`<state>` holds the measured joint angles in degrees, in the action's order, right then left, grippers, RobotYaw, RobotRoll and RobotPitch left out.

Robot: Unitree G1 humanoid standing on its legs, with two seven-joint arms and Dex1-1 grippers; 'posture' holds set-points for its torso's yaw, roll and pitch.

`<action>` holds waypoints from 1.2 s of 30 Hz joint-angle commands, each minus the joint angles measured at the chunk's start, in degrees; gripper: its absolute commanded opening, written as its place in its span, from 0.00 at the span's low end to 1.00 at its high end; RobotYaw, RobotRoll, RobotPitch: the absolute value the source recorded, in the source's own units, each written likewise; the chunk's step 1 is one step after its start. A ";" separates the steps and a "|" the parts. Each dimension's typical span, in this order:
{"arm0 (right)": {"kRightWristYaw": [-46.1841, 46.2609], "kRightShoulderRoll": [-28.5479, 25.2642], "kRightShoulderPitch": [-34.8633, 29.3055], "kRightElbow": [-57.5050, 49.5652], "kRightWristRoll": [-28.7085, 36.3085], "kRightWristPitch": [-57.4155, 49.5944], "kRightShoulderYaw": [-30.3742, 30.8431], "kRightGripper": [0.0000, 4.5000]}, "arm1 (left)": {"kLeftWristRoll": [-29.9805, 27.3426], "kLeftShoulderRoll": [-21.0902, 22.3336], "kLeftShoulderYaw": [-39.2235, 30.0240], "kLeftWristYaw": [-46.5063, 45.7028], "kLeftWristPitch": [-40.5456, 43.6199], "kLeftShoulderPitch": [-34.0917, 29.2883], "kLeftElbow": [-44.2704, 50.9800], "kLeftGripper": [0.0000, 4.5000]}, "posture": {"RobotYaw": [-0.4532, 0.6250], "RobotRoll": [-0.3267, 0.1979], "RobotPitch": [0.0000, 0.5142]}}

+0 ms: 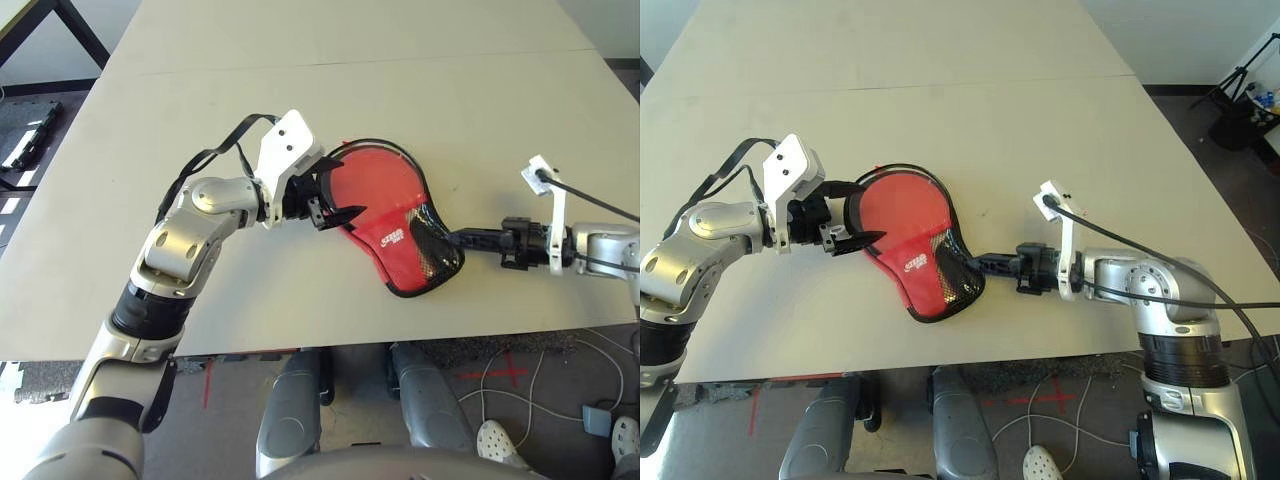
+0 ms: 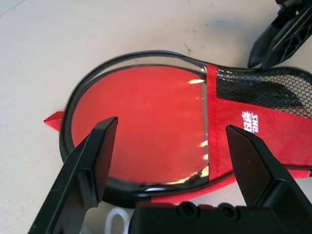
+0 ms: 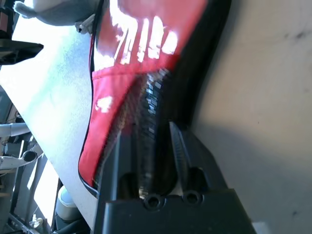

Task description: Store the ping-pong paddle in its case and zip it.

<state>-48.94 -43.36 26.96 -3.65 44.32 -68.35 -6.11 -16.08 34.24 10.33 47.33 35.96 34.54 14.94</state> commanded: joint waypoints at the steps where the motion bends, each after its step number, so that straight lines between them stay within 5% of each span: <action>1: -0.47 -1.09 -0.18 0.43 -0.91 0.41 0.55 0.58 | 0.24 -0.11 1.00 0.33 0.34 -0.95 0.46 1.00 | 0.42 0.62 0.46; 7: -0.74 -1.49 -0.09 0.78 -1.08 0.59 0.75 0.99 | 0.61 0.24 0.53 0.44 0.03 -0.68 0.00 1.00 | 0.42 0.62 0.46; 13: -2.74 -0.99 2.52 3.15 -2.18 6.34 -0.07 0.99 | 1.24 3.01 -1.33 1.04 -0.37 -0.30 -0.93 1.00 | 0.42 0.62 0.46; 26: -7.43 2.92 10.09 13.85 -16.84 27.18 9.01 0.99 | 1.61 6.94 -3.91 0.92 -1.36 -2.10 -2.74 1.00 | 0.44 0.62 0.47; 36: -6.63 5.17 11.63 16.51 -15.01 16.45 7.36 0.99 | 1.61 6.95 -4.41 0.65 -0.59 -3.05 -1.34 1.00 | 0.45 0.62 0.47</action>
<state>-54.86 -38.45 39.60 14.05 28.40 -50.24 1.36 -14.30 41.00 6.07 47.99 34.81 32.34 12.60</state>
